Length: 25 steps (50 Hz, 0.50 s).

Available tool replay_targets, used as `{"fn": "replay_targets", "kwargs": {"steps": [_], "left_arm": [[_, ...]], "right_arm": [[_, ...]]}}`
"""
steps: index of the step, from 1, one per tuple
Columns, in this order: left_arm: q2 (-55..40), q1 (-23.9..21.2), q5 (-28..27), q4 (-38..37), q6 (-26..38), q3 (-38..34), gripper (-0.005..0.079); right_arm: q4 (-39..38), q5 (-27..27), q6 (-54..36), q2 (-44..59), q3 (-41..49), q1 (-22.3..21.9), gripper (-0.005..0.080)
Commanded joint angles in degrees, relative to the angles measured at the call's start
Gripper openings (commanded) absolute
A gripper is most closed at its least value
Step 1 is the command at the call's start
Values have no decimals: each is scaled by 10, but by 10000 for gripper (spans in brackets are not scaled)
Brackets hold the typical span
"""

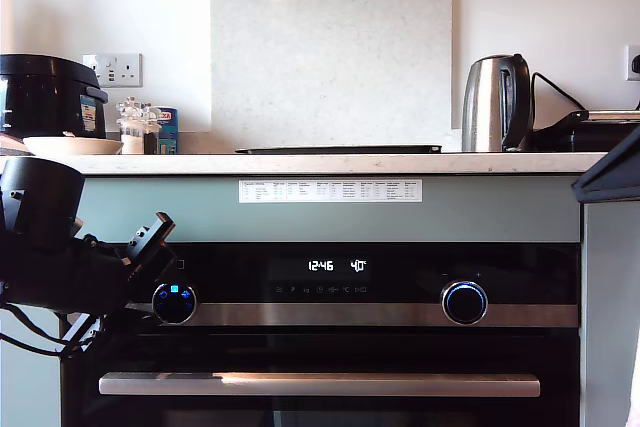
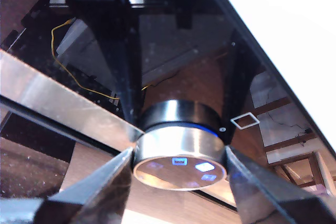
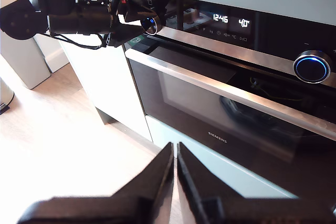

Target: Switch the oven into grill with fan mode by turning the left rotary switch to the symbol with a fan and a grill above it

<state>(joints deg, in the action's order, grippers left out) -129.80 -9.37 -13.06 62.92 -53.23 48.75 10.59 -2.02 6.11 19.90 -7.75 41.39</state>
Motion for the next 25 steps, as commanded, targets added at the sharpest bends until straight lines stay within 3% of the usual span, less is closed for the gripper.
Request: {"fn": "replay_targets", "kwargs": {"steps": [1, 25], "left_arm": [[3, 19, 29, 9, -6, 54, 445], [3, 2, 37, -34, 33, 57, 448]], "right_arm": [[-5, -1, 2, 5, 2, 2, -12], [-5, -12, 16, 5, 2, 2, -12]]}}
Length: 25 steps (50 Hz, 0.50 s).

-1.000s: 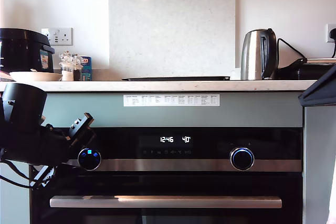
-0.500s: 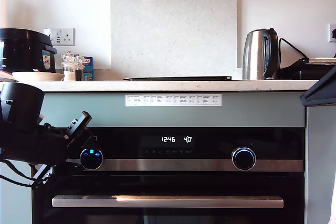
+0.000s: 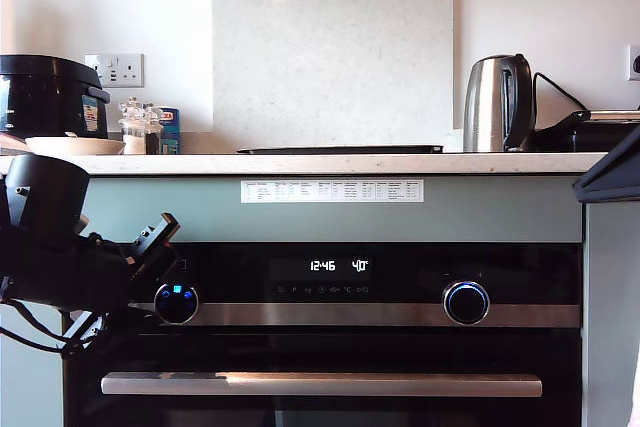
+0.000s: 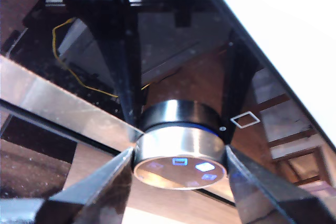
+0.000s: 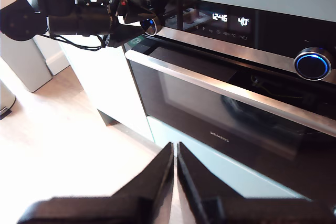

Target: Switch the oven into grill with fan mode by turning the left rotary switch to the symbol with a fan and a grill above it

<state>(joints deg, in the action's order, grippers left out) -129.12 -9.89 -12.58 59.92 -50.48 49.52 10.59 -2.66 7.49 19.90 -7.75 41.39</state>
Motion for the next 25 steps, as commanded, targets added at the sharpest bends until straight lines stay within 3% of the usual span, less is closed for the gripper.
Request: {"fn": "replay_targets", "kwargs": {"steps": [1, 17, 25], "left_arm": [[-4, 7, 31, -3, 6, 50, 448], [-4, -8, 24, -59, 27, 75, 452], [-4, -7, -11, -72, 26, 81, 447]], "right_arm": [[-5, -6, 2, 5, 2, 2, -12], [-5, -10, 2, 5, 2, 2, -12], [-5, -10, 2, 5, 2, 2, -12]]}}
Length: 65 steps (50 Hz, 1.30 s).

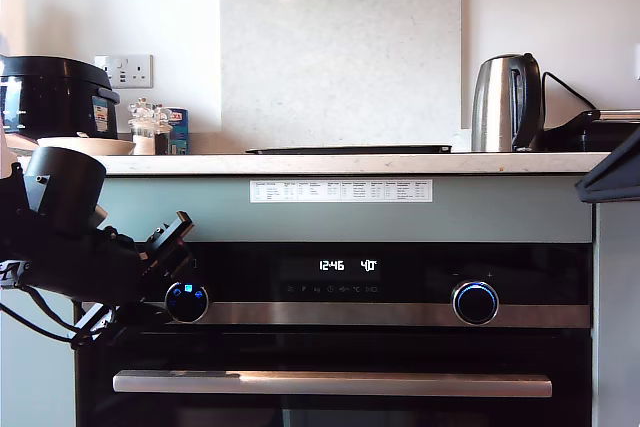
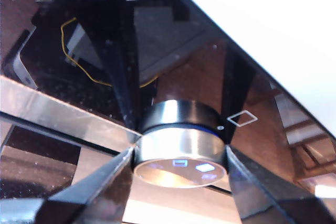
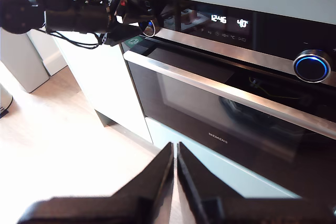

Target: Switch the oven into grill with fan mode by turning the left rotary switch to the symbol with a fan and a grill above it

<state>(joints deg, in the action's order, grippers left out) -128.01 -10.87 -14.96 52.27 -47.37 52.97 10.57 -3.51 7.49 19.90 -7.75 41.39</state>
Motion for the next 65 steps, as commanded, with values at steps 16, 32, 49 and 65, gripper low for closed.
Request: {"fn": "replay_targets", "kwargs": {"steps": [16, 32, 49, 65], "left_arm": [[-15, 5, -13, 0, -116, 49, 428], [-15, 5, -11, -2, -181, 49, 337], [-15, 5, -2, -20, -259, 49, 337], [-16, 5, 39, -41, -329, 49, 300]], "right_arm": [[-4, -1, 2, 5, 2, 2, -12], [-5, -1, 2, 5, 2, 2, -12], [-5, -1, 2, 5, 2, 2, -12], [-5, -2, 2, 5, 2, 2, -12]]}}
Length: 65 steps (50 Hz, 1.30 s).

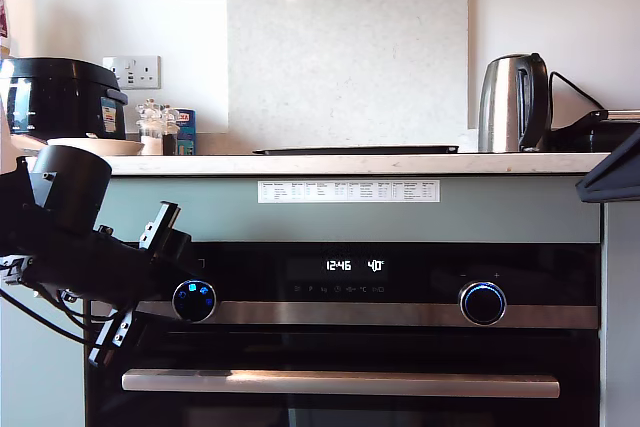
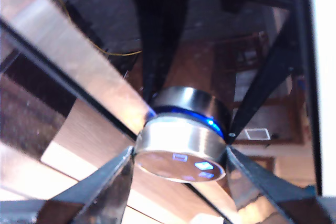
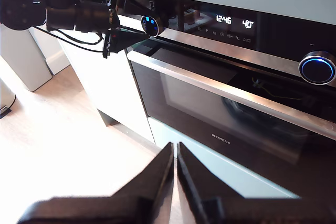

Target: Switch the oven into grill with fan mode by turning the left rotary switch to the symbol with a fan and a grill above it

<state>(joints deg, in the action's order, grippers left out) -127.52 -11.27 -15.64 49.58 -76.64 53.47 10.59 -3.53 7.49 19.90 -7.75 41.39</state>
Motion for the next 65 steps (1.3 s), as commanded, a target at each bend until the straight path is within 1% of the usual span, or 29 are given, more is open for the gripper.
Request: {"fn": "replay_targets", "kwargs": {"steps": [1, 7, 15, 19, 20, 22, 29, 34, 40, 50, 59, 65], "left_arm": [[-20, 9, 48, -16, -37, 44, 300], [-20, 9, 50, -34, -59, 44, 300], [-20, 9, 55, -42, -57, 44, 300], [-20, 9, 54, -42, -34, 44, 300], [-20, 9, 52, -42, -14, 44, 301], [-20, 9, 49, -42, 3, 44, 302], [-20, 15, 43, -42, 10, 44, 305], [-19, 26, 41, -29, 42, 44, 305], [-19, 44, 36, -13, 43, 44, 305], [-18, 78, -7, 16, 52, 44, 305], [-18, 99, -26, 34, 51, 44, 304], [-18, 108, -48, 66, 50, 44, 304]], "right_arm": [[-5, -1, 2, 5, 2, 2, -12], [-5, -1, 2, 5, 2, 2, -12], [-5, -1, 2, 5, 2, 2, -12], [-5, -1, 2, 5, 2, 2, -12], [-5, -1, 2, 5, 2, 2, -12], [-5, -1, 2, 5, 2, 2, -12], [-5, -1, 2, 5, 2, 2, -12], [-4, -1, 2, 5, 2, 2, -12], [-5, -1, 2, 5, 2, 2, -12], [-4, -1, 2, 5, 2, 2, -12], [-4, -1, 2, 5, 2, 2, -12], [-4, -1, 2, 5, 2, 2, -12]]}}
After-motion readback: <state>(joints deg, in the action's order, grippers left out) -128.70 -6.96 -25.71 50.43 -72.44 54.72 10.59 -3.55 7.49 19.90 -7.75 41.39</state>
